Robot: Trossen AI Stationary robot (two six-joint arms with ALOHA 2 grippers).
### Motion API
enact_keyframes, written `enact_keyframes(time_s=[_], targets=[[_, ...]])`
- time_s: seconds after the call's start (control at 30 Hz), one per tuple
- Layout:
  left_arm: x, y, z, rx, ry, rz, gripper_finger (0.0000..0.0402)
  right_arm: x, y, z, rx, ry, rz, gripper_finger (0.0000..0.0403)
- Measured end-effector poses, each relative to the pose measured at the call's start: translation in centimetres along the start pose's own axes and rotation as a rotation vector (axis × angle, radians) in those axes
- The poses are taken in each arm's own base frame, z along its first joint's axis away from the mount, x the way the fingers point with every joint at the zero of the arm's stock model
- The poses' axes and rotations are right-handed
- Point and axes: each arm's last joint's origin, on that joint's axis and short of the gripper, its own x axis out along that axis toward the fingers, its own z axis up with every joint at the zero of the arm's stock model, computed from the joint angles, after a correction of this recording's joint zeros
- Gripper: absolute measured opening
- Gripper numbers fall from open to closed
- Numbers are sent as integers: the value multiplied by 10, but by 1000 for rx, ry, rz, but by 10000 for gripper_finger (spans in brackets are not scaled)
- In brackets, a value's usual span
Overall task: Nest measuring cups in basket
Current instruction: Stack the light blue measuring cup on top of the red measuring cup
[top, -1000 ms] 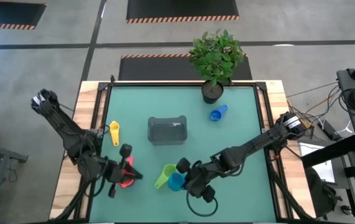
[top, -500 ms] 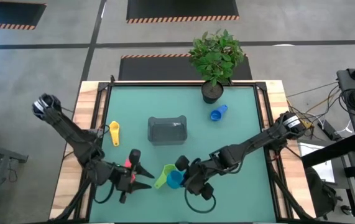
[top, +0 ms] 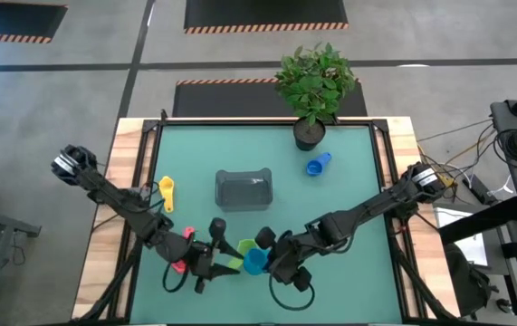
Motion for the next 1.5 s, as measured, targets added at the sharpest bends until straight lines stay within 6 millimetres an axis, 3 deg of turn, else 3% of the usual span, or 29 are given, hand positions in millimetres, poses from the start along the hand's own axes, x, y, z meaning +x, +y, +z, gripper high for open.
enact_keyframes(time_s=[0.7, 1.27, 1.5], targets=[[33, 17, -31, -70, 31, -98, 160, 1, 1, -3, 1, 26, 13, 9], [33, 19, -30, -72, 25, -91, 45, 1, 2, -3, 2, 27, 14, 8], [33, 18, -30, -67, 24, -92, 18, 1, 1, -2, 24, 20, 7, 10]])
